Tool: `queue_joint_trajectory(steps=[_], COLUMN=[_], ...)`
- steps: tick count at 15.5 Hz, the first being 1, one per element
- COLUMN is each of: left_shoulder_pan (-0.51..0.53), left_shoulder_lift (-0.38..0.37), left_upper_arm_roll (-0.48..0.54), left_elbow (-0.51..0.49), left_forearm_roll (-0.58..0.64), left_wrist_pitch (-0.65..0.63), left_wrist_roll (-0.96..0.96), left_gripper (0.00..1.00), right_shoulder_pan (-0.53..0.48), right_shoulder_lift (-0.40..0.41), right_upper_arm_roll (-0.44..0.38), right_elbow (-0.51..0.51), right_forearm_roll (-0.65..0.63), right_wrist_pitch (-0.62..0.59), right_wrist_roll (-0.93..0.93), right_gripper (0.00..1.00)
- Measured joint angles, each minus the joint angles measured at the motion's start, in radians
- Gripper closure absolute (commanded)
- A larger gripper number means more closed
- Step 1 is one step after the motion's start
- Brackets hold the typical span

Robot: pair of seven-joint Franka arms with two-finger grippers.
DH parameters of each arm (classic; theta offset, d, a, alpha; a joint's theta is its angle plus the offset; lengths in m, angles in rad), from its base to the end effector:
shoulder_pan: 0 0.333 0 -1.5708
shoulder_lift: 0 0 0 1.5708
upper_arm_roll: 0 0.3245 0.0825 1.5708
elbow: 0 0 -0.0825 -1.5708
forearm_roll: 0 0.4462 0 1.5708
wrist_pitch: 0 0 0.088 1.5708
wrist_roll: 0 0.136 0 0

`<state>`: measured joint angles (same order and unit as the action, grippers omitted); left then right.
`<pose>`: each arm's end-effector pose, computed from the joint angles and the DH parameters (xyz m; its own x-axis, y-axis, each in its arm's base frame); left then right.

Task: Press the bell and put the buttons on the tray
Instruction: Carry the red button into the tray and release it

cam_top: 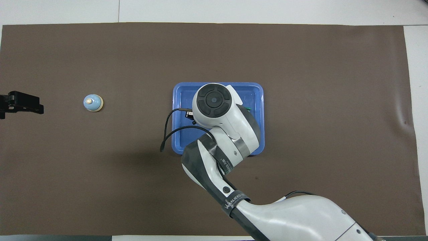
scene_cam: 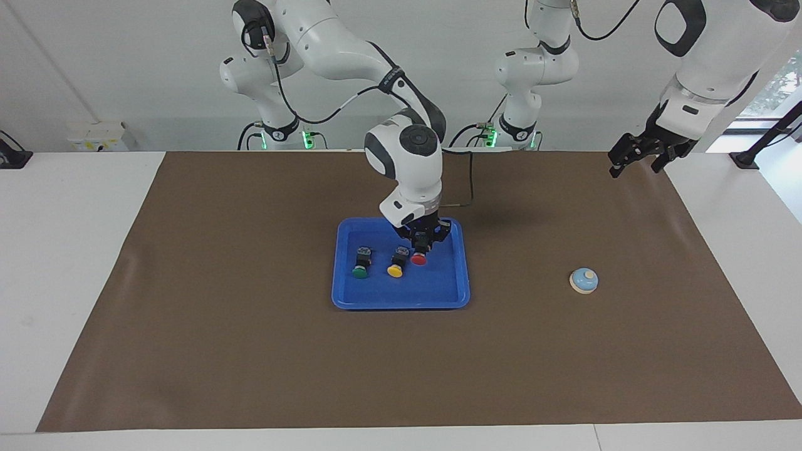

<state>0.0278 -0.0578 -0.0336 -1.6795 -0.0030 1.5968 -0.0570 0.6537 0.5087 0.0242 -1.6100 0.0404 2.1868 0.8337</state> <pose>0.5980 -0.0043 0.5832 0.9984 0.0514 -0.0249 0.0514 -0.9987 -0.0004 0.5845 0.4716 0.2847 0.9834 -0.1809 0.0111 -0.1795 -0.9804 -0.0811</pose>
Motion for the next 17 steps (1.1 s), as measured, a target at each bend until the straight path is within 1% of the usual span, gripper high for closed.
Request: queue_joint_trajectory(steps=[2, 6, 7, 8, 9, 10, 15, 17], left_shoulder_pan=[0.0, 0.0, 0.0, 0.0, 0.0, 0.0, 0.0, 0.0], left_shoulder_lift=[0.0, 0.0, 0.0, 0.0, 0.0, 0.0, 0.0, 0.0], left_upper_arm_roll=[0.0, 0.0, 0.0, 0.0, 0.0, 0.0, 0.0, 0.0], left_elbow=[0.0, 0.0, 0.0, 0.0, 0.0, 0.0, 0.0, 0.0], left_forearm_roll=[0.0, 0.0, 0.0, 0.0, 0.0, 0.0, 0.0, 0.0], left_wrist_pitch=[0.0, 0.0, 0.0, 0.0, 0.0, 0.0, 0.0, 0.0], left_wrist_roll=[0.0, 0.0, 0.0, 0.0, 0.0, 0.0, 0.0, 0.0], left_gripper=[0.0, 0.0, 0.0, 0.0, 0.0, 0.0, 0.0, 0.0], right_shoulder_pan=[0.008, 0.026, 0.029, 0.033, 0.038, 0.041, 0.055, 0.057], right_shoulder_lift=[0.009, 0.012, 0.012, 0.012, 0.012, 0.012, 0.007, 0.002], right_upper_arm_roll=[0.0, 0.0, 0.0, 0.0, 0.0, 0.0, 0.0, -0.003], right_elbow=[-0.007, -0.054, -0.065, -0.073, -0.08, -0.085, -0.087, -0.07], right_forearm_roll=[0.0, 0.0, 0.0, 0.0, 0.0, 0.0, 0.0, 0.0], right_wrist_pitch=[0.023, 0.072, 0.073, 0.073, 0.074, 0.074, 0.071, 0.032], right_wrist_roll=[0.0, 0.0, 0.0, 0.0, 0.0, 0.0, 0.0, 0.0], right_gripper=[1.0, 1.0, 0.98, 0.85, 0.45, 0.0, 0.0, 0.0])
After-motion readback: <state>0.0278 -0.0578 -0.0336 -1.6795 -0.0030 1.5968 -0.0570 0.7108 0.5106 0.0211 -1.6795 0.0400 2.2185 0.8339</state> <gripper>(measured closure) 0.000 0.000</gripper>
